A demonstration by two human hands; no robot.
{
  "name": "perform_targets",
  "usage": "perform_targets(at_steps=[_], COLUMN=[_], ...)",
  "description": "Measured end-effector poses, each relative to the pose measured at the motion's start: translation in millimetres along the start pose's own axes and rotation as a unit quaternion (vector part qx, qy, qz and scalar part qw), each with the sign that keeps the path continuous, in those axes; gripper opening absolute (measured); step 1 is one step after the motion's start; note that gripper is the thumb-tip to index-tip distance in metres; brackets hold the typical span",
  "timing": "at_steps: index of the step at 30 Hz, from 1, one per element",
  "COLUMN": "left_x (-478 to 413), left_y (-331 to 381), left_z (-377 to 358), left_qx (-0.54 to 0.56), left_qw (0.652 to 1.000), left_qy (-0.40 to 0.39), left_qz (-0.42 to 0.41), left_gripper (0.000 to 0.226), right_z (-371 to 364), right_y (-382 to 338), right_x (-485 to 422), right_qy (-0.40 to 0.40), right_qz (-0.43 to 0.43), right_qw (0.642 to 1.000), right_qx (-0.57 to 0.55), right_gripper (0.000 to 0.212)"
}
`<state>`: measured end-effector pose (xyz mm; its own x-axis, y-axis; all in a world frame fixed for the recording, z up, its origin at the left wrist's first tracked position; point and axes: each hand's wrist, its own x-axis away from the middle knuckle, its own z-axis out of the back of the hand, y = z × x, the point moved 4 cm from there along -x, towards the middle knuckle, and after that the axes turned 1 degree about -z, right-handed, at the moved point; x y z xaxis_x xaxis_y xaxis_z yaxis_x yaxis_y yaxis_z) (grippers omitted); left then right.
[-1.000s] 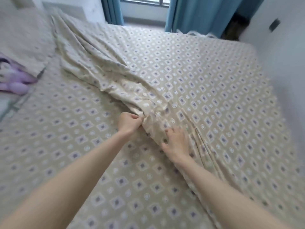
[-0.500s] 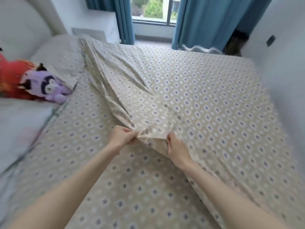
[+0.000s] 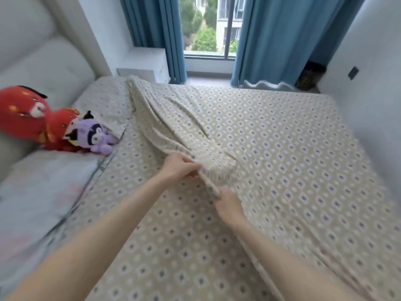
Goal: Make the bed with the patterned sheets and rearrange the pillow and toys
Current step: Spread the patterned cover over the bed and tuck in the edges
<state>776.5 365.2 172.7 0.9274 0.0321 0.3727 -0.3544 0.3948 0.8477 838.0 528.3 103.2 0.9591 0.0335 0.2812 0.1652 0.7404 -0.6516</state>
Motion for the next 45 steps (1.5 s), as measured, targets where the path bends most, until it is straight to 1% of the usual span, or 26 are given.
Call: perform_targets(at_steps=[1,2,4,6,8,10,13,15,18,20,21,22,23,25,27,31,34,35,37,38,39,40,41,43,44,45], left_x=[-3.9,-7.5,-14.1,-24.4,-36.7,-49.9,-65.4,-73.4,-93.5,-114.8,-125.4,-134.8,-141.7,-149.1,-147.3,-142.4,-134.5,-131.9,-123.6,-118.7,-111.5,-99.6,-94.3,-75.6,-67.1,-60.6], left_y=[4.4,8.3,16.5,15.7,1.0,-22.6,-49.8,-54.6,-46.4,-48.8,-51.3,-53.2,-53.4,-48.7,-46.2,-53.1,-38.9,-31.5,-18.6,-13.0,-6.1,1.4,8.7,20.6,24.9,28.5], left_z=[-1.0,-3.0,-10.5,-20.4,-32.1,-48.2,-81.4,-106.6,-133.3,-137.9,-139.7,-140.7,-137.6,-132.4,-125.5,-106.0,-80.5,-68.7,-41.0,-27.9,-16.1,2.3,6.8,25.5,32.9,40.2], left_qx=[-0.013,-0.018,0.015,0.048,0.044,0.039,0.048,0.109,0.285,0.323,0.308,0.268,0.198,0.056,0.013,-0.011,-0.030,-0.041,-0.065,-0.070,-0.078,-0.104,-0.135,-0.193,-0.210,-0.220], left_qw=[1.000,0.999,0.996,0.994,0.997,0.999,0.991,0.974,0.929,0.915,0.919,0.934,0.957,0.989,0.995,0.998,0.998,0.997,0.995,0.995,0.994,0.991,0.986,0.973,0.969,0.965], left_qy=[0.002,0.006,-0.005,-0.017,-0.005,0.000,-0.044,-0.068,-0.059,-0.042,-0.038,-0.028,-0.012,0.031,0.053,0.055,0.060,0.063,0.063,0.053,0.039,0.029,0.010,-0.012,-0.020,-0.021], left_qz=[-0.018,-0.039,-0.085,-0.100,-0.058,0.020,0.121,0.187,0.230,0.239,0.242,0.236,0.213,0.136,0.082,0.031,-0.020,-0.030,-0.043,-0.052,-0.064,-0.083,-0.099,-0.126,-0.132,-0.139], left_gripper=[0.016,0.017,0.009,0.018,0.020,0.021,0.027,0.033,0.034,0.048,0.051,0.048,0.042,0.034,0.032,0.039,0.026,0.026,0.026,0.025,0.023,0.022,0.023,0.026,0.028,0.030], right_z=[11.8,26.0,59.2,88.9,109.2,122.5,133.8,136.7,138.4,136.5,135.4,134.6,133.5,132.5,133.0,134.7,130.8,127.2,120.7,118.9,113.6,103.0,92.4,55.2,34.9,16.4], right_y=[0.3,1.8,4.7,9.4,15.4,20.5,27.3,35.1,45.8,49.2,51.9,54.7,56.6,63.4,68.6,82.7,85.7,84.6,79.6,74.8,69.5,53.5,45.6,14.6,0.9,-11.1], right_x=[-4.1,-8.2,-17.4,-28.5,-40.9,-52.2,-66.1,-77.3,-93.3,-99.7,-102.9,-105.8,-108.6,-113.9,-116.3,-121.4,-121.3,-120.2,-112.8,-105.7,-99.5,-92.3,-87.9,-69.6,-58.4,-48.1], right_qy=[0.052,0.089,0.138,0.166,0.169,0.165,0.163,0.149,0.128,0.111,0.104,0.100,0.099,0.111,0.130,0.161,0.158,0.149,0.149,0.163,0.170,0.158,0.116,-0.052,-0.136,-0.196], right_qz=[-0.008,-0.016,-0.040,-0.077,-0.093,-0.099,-0.114,-0.121,-0.120,-0.117,-0.121,-0.126,-0.129,-0.141,-0.154,-0.198,-0.217,-0.219,-0.233,-0.231,-0.204,-0.154,-0.102,-0.014,0.012,0.026], right_qw=[0.999,0.996,0.990,0.983,0.980,0.979,0.973,0.970,0.964,0.957,0.952,0.947,0.943,0.934,0.924,0.918,0.934,0.942,0.956,0.958,0.964,0.975,0.988,0.997,0.990,0.980], right_qx=[0.000,0.003,-0.012,-0.032,-0.039,-0.061,-0.115,-0.149,-0.201,-0.242,-0.262,-0.278,-0.290,-0.310,-0.324,-0.304,-0.237,-0.204,-0.101,-0.040,-0.006,-0.008,-0.029,-0.051,-0.041,-0.029], right_gripper=[0.008,0.011,0.016,0.025,0.028,0.025,0.031,0.029,0.026,0.026,0.027,0.028,0.028,0.027,0.027,0.024,0.020,0.019,0.009,0.010,0.015,0.018,0.019,0.025,0.031,0.043])
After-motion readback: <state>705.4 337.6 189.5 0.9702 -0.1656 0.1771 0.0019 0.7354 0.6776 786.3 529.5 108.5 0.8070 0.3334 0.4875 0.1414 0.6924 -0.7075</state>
